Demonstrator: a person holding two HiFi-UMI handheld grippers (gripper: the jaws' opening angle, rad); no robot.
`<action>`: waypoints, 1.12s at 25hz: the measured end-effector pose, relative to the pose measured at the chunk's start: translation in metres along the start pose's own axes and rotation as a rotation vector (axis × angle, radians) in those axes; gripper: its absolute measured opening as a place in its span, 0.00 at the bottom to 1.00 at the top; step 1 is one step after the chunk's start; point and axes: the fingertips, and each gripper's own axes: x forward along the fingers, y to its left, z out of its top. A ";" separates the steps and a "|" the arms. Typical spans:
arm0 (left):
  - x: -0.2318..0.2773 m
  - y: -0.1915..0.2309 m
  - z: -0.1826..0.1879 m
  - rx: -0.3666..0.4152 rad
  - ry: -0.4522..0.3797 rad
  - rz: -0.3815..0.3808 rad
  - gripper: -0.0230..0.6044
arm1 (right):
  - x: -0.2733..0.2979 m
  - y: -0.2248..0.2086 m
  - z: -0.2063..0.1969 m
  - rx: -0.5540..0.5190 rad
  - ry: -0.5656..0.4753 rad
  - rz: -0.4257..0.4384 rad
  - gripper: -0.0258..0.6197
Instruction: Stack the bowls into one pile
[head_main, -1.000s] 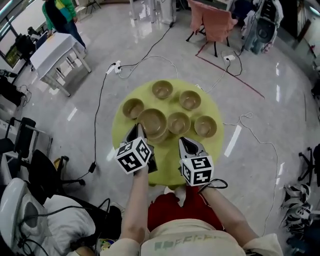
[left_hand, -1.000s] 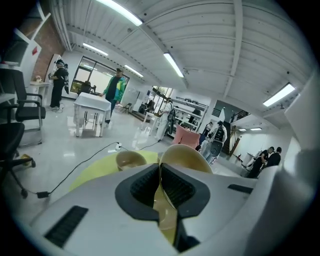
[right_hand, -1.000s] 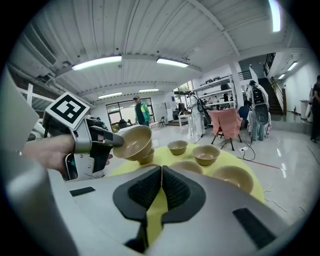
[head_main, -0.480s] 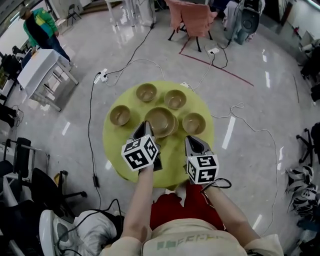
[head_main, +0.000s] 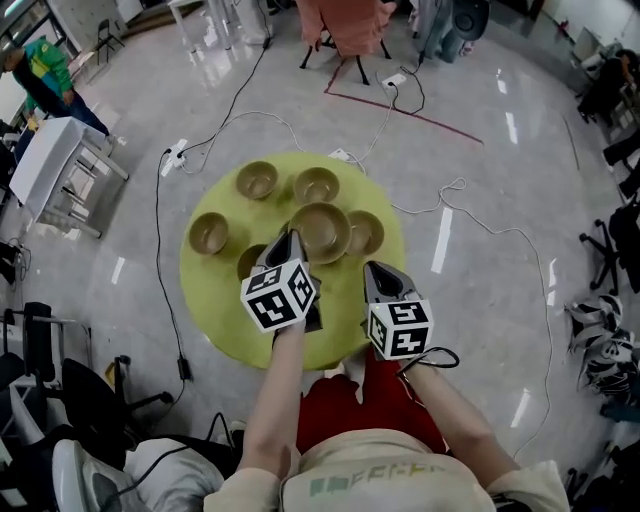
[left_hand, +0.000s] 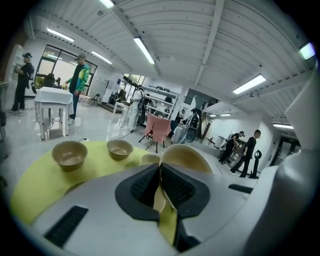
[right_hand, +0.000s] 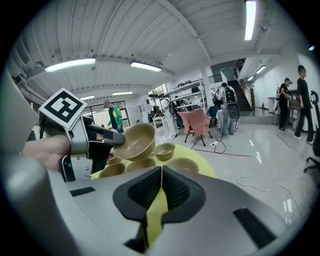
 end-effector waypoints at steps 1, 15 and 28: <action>0.004 -0.004 -0.001 0.004 0.005 -0.007 0.09 | 0.000 -0.005 -0.001 0.003 0.001 -0.008 0.10; 0.052 -0.060 -0.016 0.054 0.076 -0.068 0.09 | -0.002 -0.062 -0.003 0.034 0.024 -0.067 0.10; 0.091 -0.070 -0.037 0.072 0.180 -0.061 0.09 | 0.016 -0.086 -0.005 0.065 0.070 -0.071 0.10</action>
